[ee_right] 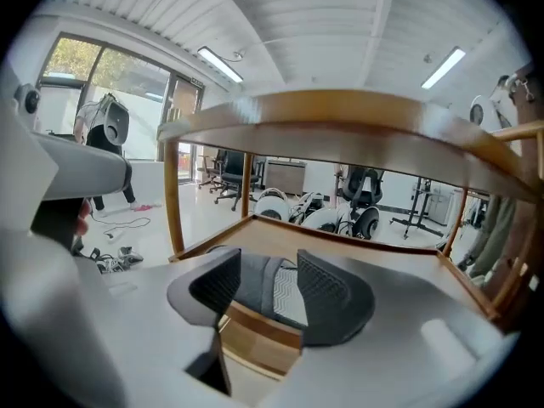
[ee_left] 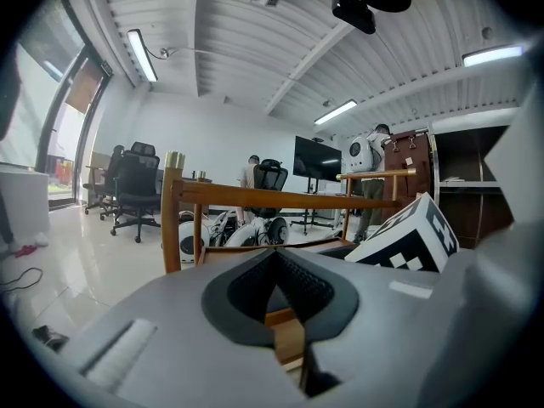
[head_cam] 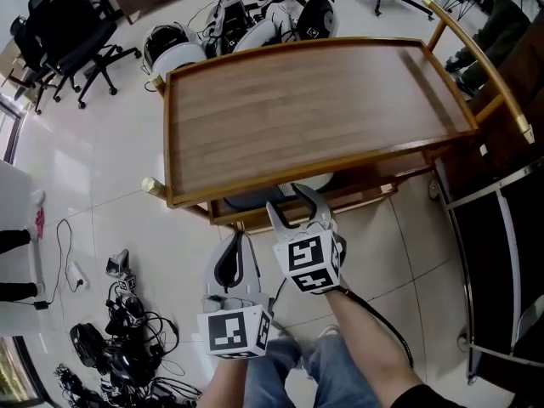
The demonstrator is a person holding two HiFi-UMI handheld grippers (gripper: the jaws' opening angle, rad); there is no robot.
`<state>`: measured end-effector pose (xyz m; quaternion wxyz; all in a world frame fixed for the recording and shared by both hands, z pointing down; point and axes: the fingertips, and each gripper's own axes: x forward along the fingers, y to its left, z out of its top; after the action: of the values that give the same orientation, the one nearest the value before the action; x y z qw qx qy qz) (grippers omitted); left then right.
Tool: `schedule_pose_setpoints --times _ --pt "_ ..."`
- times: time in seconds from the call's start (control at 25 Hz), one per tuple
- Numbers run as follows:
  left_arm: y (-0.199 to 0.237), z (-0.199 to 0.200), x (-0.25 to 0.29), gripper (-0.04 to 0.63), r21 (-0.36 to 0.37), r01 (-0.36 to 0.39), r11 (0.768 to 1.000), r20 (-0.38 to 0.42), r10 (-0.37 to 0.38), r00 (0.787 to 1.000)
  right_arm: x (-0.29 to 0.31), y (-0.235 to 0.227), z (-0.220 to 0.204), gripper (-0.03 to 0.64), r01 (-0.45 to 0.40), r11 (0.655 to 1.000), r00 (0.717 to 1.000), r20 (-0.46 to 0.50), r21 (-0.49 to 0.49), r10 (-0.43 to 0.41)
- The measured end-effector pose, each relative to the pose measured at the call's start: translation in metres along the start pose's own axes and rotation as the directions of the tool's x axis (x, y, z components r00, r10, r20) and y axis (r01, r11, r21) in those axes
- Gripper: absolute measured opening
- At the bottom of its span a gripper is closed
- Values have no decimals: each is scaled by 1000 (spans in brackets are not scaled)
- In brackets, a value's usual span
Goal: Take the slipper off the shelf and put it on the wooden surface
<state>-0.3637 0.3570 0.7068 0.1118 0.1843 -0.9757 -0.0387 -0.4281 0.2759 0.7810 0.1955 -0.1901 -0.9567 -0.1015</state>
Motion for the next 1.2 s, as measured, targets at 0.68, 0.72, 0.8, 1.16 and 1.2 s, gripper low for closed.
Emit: schedule_pose_setpoints --times 0.68,0.72,0.8,1.16,1.2 --pt "-74 124 -62 5 18 63 998 -17 -63 998 -168 -24 128 144 27 985 994 96 169 -44" --pt "-78 132 -67 5 19 64 998 -18 -64 998 -178 -25 138 126 27 983 993 108 182 -47" --pt "-86 149 -76 5 23 68 997 -21 -67 998 -198 -26 158 106 26 982 991 127 190 -50" --pt "-116 234 -109 5 32 76 997 14 -77 997 -277 -32 250 24 27 981 971 226 191 -71" --pt "-120 241 -113 5 37 82 996 19 -82 996 -286 -33 257 14 26 981 967 243 190 -73"
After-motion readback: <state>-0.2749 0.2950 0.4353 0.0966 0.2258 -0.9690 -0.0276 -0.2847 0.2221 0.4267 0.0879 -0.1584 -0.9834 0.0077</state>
